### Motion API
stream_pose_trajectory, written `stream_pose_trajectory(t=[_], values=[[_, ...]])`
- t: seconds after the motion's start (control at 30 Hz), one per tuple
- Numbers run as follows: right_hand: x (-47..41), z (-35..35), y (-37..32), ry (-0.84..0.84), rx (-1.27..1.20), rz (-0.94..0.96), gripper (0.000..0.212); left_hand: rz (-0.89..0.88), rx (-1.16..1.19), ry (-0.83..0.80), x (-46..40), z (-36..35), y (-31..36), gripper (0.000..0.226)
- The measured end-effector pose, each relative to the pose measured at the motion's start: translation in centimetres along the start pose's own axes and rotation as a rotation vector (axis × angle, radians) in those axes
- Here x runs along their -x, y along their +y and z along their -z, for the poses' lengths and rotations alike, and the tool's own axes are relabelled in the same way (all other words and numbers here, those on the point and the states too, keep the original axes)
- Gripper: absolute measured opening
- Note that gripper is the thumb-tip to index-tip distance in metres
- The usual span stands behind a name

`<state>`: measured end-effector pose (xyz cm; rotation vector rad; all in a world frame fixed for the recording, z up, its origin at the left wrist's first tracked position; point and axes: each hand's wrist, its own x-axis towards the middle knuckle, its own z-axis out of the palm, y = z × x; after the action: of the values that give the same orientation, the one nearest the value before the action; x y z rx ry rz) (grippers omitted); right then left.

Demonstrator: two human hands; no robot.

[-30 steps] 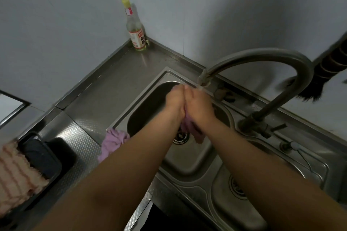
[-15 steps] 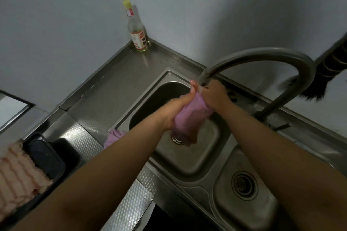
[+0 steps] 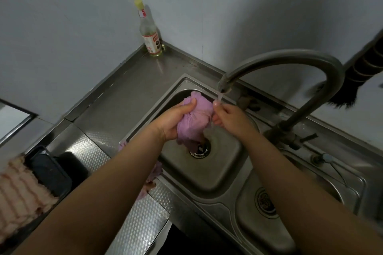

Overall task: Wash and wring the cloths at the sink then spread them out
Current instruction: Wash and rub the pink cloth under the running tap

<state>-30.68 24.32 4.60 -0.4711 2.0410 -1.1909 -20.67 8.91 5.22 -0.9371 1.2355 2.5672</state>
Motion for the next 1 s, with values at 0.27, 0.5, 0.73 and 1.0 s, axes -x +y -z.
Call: stream_pose_trajectory(t=[0.27,0.5,0.73,1.0], values=[[0.2,0.7,-0.2,0.061,0.136,0.021,0.034,0.006,-0.118,0.108,0.8,-0.5,0.0,0.041],[-1.1,3.0,-0.8,0.347,0.214,0.063,0.038,-0.513,0.116,0.788,-0.2,-0.4,-0.8,0.054],[-1.6,3.6,-1.8,-0.142,-0.528,-0.126,0.033,0.149,-1.141,0.36,-0.7,-0.4,1.4,0.07],[-0.9,2.1,-3.6,-0.339,-0.755,-0.053,0.032,-0.177,-0.467,-0.005,-2.9,-0.3,-0.6,0.066]])
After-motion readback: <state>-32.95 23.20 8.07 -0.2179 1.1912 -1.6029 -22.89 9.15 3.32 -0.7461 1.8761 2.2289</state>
